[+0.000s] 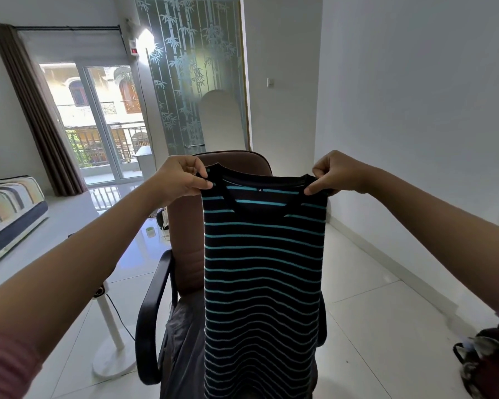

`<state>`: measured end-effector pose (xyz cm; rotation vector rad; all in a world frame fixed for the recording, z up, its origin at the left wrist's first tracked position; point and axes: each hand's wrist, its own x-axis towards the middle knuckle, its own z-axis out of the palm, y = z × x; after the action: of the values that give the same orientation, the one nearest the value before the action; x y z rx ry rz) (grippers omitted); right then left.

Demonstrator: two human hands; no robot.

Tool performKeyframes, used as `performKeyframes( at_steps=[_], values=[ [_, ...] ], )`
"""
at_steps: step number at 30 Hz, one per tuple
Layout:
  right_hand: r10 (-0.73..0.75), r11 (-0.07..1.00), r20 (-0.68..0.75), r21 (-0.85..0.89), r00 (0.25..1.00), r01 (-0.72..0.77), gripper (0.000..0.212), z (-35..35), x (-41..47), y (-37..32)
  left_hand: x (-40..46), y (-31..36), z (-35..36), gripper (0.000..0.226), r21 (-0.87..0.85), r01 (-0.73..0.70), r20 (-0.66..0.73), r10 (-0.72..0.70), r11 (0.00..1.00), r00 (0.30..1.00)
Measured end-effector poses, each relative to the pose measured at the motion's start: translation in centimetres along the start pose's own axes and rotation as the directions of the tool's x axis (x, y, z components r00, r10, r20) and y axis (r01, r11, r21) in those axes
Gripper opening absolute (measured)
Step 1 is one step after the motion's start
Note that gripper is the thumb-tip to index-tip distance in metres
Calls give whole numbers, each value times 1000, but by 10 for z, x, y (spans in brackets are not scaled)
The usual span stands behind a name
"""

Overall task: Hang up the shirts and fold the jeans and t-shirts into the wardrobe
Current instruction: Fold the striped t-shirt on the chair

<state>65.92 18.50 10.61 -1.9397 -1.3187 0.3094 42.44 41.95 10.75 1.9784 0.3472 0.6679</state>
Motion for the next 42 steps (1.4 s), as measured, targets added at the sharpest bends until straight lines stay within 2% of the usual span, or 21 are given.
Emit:
performKeyframes(
  at_steps=[5,10,16,23,28,31,36,42],
  values=[
    [-61,982,1,177,998,60,57,-3,-1,-2,2,-5,-4,37,32,-20,45,19,999,999],
    [-108,974,40,204,993,98,57,-8,-2,-14,4,-6,-7,37,42,-29,76,26,999,997],
    [-118,944,76,318,990,88,64,-9,1,-20,7,-3,-8,53,-40,-22,112,26,999,993],
    [-97,911,109,410,989,44,61,-6,5,-20,9,0,-5,34,-103,18,121,-5,994,993],
    [-101,888,98,458,990,45,59,0,7,-17,8,-5,-4,41,-104,57,143,-42,993,989],
    [-116,884,87,463,989,63,54,2,8,-14,6,-7,-4,31,-78,85,136,-74,993,988],
    [-89,907,64,417,994,54,42,4,5,-10,3,-10,-3,33,-102,117,76,-110,988,991],
    [-109,885,67,460,992,67,22,10,3,-5,2,-13,3,34,-151,88,39,-83,985,996]
  ],
)
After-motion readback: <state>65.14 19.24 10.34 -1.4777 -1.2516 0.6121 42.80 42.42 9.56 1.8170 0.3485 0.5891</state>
